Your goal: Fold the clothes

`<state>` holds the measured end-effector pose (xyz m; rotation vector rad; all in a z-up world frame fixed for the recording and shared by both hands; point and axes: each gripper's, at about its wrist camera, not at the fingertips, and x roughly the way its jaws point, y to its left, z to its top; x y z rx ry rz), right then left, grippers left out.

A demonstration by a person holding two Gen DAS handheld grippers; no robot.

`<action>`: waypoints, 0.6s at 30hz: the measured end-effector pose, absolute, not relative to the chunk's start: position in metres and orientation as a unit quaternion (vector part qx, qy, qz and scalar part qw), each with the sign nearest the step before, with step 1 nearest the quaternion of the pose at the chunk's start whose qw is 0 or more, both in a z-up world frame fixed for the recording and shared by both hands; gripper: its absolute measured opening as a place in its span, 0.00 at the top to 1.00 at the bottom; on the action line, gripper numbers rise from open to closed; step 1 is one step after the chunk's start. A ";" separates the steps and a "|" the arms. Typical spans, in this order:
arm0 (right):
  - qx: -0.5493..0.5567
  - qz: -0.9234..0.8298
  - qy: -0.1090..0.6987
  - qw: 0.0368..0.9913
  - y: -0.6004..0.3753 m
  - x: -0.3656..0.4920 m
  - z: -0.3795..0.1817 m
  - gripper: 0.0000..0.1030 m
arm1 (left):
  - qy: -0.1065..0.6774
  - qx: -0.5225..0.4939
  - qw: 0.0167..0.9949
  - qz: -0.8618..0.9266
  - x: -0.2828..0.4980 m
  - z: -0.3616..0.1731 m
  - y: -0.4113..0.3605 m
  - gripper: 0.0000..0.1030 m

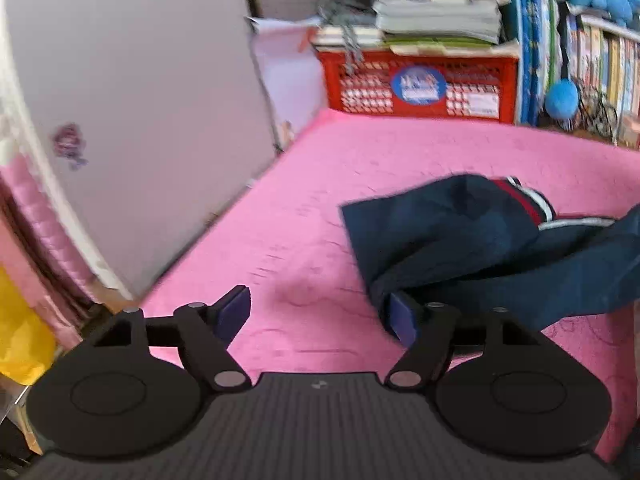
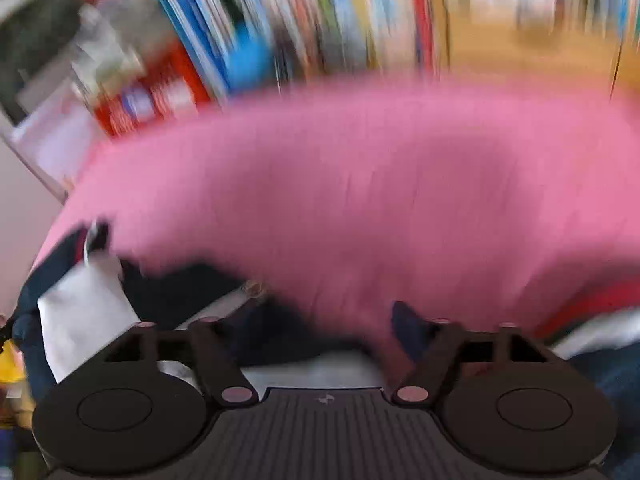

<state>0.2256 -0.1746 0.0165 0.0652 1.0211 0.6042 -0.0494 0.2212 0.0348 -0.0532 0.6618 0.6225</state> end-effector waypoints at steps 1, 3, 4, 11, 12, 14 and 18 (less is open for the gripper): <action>0.036 0.296 0.496 0.815 -0.171 0.225 0.011 0.27 | 0.313 -0.036 0.900 0.299 -0.057 0.041 0.224 0.28; 0.034 0.330 0.489 0.807 -0.174 0.208 0.012 0.27 | 0.297 -0.050 0.905 0.301 -0.063 0.054 0.229 0.28; 0.026 0.343 0.480 0.807 -0.177 0.197 0.013 0.27 | 0.286 -0.048 0.909 0.299 -0.062 0.060 0.228 0.28; -0.146 0.372 0.289 0.870 -0.175 0.087 0.016 0.44 | 0.197 -0.057 0.927 0.316 -0.043 0.091 0.209 0.19; -0.159 0.371 0.279 0.871 -0.174 0.079 0.015 0.46 | 0.202 -0.064 0.935 0.285 -0.038 0.091 0.208 0.19; -0.175 0.371 0.269 0.872 -0.173 0.069 0.011 0.48 | 0.230 -0.068 0.950 0.200 -0.020 0.090 0.197 0.19; -0.160 0.386 0.268 0.868 -0.180 0.067 0.007 0.49 | 0.272 -0.015 0.962 0.028 0.018 0.083 0.144 0.15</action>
